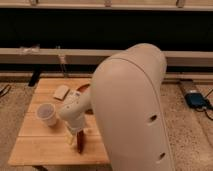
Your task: Place the pepper in the ceramic cup
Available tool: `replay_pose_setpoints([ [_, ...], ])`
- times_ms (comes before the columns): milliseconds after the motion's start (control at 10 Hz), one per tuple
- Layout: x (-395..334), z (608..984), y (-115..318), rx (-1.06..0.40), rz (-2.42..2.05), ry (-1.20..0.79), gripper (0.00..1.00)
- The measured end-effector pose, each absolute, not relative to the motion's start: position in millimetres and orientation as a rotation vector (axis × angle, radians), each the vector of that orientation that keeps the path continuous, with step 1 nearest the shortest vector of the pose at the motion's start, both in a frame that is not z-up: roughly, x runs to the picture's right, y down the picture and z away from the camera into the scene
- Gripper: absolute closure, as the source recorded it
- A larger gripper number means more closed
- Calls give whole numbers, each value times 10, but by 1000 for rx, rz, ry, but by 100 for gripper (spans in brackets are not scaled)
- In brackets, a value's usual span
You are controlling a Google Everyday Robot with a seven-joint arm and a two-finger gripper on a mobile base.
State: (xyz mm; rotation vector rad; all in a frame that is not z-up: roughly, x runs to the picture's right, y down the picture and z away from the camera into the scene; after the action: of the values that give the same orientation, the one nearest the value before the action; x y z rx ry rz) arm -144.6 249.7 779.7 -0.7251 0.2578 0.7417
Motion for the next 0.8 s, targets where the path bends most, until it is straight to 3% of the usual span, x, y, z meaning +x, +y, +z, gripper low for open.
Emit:
replay_pose_setpoints([
  [200,-1458,7863,2576,-737,739,278,22],
  [300,-1446,7880,2590,-741,740,285,29],
  [800,-1436,7902,2596,-766,745,302,79],
])
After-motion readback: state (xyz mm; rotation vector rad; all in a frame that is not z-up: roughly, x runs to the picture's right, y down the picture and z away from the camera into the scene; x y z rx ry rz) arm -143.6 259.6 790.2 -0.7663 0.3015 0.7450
